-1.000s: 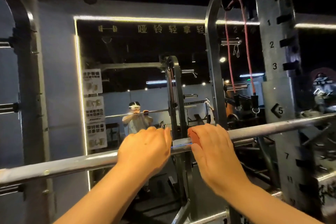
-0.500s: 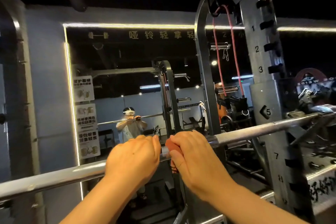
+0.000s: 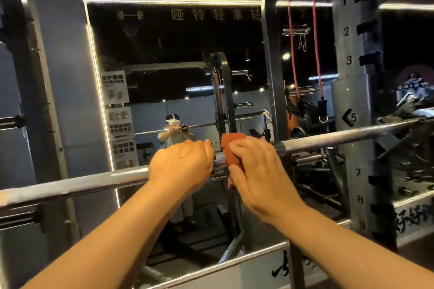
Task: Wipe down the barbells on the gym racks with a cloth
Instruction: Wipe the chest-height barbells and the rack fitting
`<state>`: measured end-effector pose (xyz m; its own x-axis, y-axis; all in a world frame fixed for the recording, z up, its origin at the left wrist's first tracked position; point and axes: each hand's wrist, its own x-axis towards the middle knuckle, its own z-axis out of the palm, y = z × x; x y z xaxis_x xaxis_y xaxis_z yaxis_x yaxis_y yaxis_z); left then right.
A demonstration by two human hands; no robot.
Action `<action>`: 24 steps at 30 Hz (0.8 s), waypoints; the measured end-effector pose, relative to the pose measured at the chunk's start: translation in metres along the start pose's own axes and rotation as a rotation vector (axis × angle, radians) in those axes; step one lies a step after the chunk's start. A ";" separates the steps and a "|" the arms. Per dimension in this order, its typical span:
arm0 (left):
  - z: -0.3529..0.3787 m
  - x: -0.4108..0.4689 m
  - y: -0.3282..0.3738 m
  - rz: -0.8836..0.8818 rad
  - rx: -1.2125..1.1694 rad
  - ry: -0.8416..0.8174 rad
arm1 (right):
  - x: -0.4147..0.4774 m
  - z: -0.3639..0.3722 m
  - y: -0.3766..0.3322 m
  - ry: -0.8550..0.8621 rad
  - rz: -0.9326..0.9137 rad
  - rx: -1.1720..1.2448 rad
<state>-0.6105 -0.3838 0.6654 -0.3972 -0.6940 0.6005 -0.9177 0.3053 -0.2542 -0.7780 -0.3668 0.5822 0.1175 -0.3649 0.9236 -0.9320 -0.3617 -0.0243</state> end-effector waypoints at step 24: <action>-0.007 -0.003 0.005 -0.090 -0.079 -0.039 | 0.018 -0.001 0.013 0.107 0.248 -0.069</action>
<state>-0.6143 -0.3757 0.6674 -0.3148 -0.7454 0.5875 -0.9468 0.2898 -0.1396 -0.7888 -0.3772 0.5992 -0.1505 -0.3409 0.9280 -0.9494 -0.2119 -0.2318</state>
